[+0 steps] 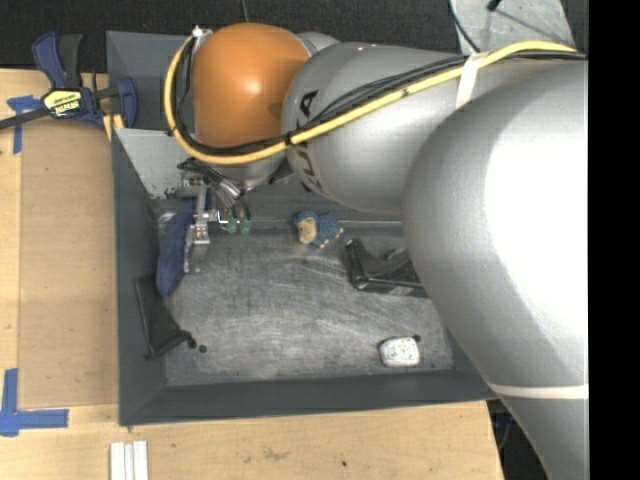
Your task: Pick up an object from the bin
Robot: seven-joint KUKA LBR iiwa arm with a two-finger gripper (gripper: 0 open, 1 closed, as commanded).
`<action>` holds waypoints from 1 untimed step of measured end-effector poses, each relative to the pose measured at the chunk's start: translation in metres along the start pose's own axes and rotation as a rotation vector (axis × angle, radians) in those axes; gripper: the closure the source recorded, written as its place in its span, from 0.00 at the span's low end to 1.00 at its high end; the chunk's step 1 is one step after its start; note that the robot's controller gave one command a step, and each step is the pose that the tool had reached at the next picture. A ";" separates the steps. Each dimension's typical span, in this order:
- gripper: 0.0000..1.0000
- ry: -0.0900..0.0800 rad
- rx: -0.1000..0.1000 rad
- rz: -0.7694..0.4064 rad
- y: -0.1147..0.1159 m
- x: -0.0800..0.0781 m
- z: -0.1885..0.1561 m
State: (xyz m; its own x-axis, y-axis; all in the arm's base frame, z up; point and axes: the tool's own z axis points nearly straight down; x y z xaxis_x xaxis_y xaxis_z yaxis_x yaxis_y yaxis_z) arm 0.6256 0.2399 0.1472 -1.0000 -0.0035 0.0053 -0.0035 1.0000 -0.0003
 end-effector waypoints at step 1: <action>0.00 -0.009 -0.001 -0.031 -0.007 0.012 0.044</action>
Offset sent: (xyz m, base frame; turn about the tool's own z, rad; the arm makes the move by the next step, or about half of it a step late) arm -0.0129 -0.0069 -0.0438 -0.0302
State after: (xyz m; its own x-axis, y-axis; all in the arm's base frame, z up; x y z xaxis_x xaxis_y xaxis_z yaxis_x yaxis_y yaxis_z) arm 0.6137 0.2324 0.1031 -0.9994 -0.0344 -0.0038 -0.0344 0.9994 0.0003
